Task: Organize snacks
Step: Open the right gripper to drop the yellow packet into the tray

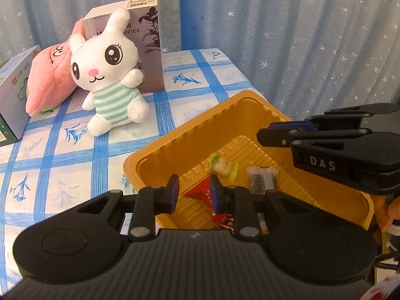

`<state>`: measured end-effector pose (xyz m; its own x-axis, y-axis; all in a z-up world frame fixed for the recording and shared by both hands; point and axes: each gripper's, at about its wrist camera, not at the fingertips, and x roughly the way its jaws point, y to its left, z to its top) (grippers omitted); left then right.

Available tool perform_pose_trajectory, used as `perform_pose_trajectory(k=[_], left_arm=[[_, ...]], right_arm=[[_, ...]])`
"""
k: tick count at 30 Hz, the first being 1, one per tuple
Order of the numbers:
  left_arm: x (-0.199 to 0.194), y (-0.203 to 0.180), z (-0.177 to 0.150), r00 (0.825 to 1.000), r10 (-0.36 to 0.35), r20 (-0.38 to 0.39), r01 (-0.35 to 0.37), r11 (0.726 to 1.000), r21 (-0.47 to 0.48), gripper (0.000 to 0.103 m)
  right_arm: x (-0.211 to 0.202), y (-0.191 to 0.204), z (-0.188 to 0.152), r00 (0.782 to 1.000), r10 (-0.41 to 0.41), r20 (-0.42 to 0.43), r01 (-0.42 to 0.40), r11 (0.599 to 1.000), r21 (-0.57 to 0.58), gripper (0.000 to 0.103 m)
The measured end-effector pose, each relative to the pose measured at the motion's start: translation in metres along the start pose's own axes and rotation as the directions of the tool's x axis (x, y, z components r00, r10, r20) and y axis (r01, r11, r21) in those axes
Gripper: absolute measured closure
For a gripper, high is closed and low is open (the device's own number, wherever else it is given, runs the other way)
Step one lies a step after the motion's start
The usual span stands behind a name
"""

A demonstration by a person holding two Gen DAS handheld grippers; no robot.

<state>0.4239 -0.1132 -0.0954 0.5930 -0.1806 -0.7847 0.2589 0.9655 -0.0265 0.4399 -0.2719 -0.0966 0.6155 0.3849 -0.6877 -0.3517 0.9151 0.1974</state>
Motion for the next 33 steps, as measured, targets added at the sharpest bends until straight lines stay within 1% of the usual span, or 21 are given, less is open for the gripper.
perform_pose_trajectory(k=[3,11,15,18,21,23,24,25,26,27,28,30,33], left_arm=[[-0.004,0.000,-0.002,1.000,-0.003,0.004,0.003,1.000,-0.003,0.077],[-0.024,-0.004,-0.007,0.999,-0.019,0.030,0.019,1.000,-0.011,0.076],[-0.039,-0.009,-0.011,0.998,-0.029,0.050,0.030,1.000,-0.006,0.075],[-0.052,-0.014,-0.016,0.997,-0.038,0.068,0.038,0.999,-0.010,0.069],[-0.066,-0.018,-0.021,0.995,-0.044,0.085,0.045,0.999,-0.013,0.068],[-0.075,-0.021,-0.025,0.994,-0.048,0.095,0.050,0.999,-0.014,0.068],[-0.080,-0.022,-0.027,0.994,-0.051,0.099,0.053,0.998,-0.015,0.068],[-0.086,-0.023,-0.030,0.993,-0.051,0.103,0.053,0.998,-0.017,0.067],[-0.091,-0.024,-0.032,0.993,-0.051,0.109,0.053,0.998,-0.019,0.067],[-0.097,-0.026,-0.036,0.992,-0.052,0.114,0.055,0.998,-0.018,0.066],[-0.103,-0.027,-0.040,0.992,-0.053,0.118,0.055,0.998,-0.017,0.065],[-0.115,-0.030,-0.048,0.991,-0.047,0.124,0.049,0.999,-0.014,0.061],[-0.132,-0.032,-0.062,0.990,-0.040,0.138,0.043,0.999,-0.017,0.059]], right_arm=[[-0.004,0.001,-0.003,1.000,0.005,-0.002,-0.005,1.000,0.000,0.090],[-0.028,0.003,-0.014,1.000,0.021,0.010,-0.021,1.000,0.021,0.089],[-0.043,0.005,-0.018,0.999,0.027,0.020,-0.028,0.999,0.024,0.089],[-0.056,0.009,-0.023,0.999,0.026,0.029,-0.027,0.999,0.030,0.088],[-0.070,0.012,-0.028,0.999,0.030,0.042,-0.032,0.999,0.039,0.087],[-0.080,0.015,-0.032,0.998,0.033,0.050,-0.035,0.998,0.043,0.085],[-0.085,0.016,-0.034,0.998,0.032,0.053,-0.035,0.998,0.045,0.080],[-0.090,0.018,-0.036,0.998,0.032,0.058,-0.035,0.998,0.047,0.070],[-0.096,0.019,-0.039,0.997,0.032,0.066,-0.035,0.998,0.050,0.063],[-0.103,0.020,-0.042,0.996,0.030,0.079,-0.035,0.998,0.053,0.051],[-0.110,0.022,-0.045,0.995,0.031,0.095,-0.037,0.998,0.053,0.043],[-0.124,0.027,-0.051,0.993,0.038,0.115,-0.044,0.998,0.051,0.040],[-0.142,0.033,-0.061,0.991,0.040,0.124,-0.047,0.998,0.047,0.037]])
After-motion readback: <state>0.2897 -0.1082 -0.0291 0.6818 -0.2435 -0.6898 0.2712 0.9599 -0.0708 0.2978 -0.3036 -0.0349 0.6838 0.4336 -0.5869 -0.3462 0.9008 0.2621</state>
